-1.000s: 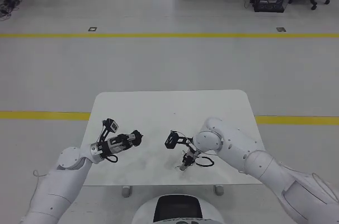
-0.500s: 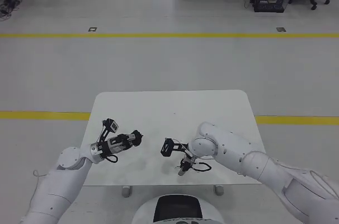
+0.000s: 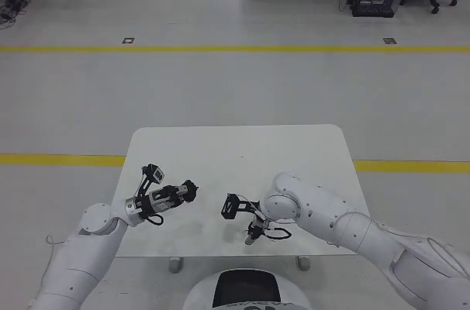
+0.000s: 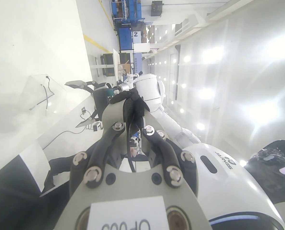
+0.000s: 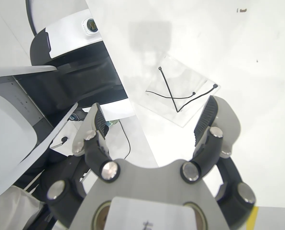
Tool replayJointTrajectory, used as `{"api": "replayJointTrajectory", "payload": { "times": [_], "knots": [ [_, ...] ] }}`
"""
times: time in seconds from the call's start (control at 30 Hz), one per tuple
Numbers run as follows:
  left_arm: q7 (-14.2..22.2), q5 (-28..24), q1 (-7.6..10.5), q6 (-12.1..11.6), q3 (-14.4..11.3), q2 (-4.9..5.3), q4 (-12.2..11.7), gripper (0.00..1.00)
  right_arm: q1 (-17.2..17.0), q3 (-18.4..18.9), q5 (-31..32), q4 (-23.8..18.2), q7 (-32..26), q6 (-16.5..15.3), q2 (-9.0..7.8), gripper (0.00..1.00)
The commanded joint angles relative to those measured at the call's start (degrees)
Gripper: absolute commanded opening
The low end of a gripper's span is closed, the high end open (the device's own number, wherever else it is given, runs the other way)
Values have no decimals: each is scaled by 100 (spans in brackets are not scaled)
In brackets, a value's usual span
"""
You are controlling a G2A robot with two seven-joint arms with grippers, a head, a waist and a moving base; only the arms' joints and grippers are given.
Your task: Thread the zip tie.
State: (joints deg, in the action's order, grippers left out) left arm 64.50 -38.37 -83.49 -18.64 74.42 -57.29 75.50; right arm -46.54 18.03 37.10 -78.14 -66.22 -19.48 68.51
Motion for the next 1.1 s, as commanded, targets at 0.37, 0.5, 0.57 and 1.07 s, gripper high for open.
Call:
{"api": "replayJointTrajectory", "payload": {
  "times": [0.37, 0.5, 0.57, 1.07],
  "knots": [
    [0, 0, 0, 0, 0, 0, 0, 0, 0, 0, 0, 0, 0, 0, 0, 100],
    [0, 0, 0, 0, 0, 0, 0, 0, 0, 0, 0, 0, 0, 0, 0, 100],
    [0, 0, 0, 0, 0, 0, 0, 0, 0, 0, 0, 0, 0, 0, 0, 100],
    [0, 0, 0, 0, 0, 0, 0, 0, -87, -92, 162, -2, 168, 0, 6, 100]
  ]
}}
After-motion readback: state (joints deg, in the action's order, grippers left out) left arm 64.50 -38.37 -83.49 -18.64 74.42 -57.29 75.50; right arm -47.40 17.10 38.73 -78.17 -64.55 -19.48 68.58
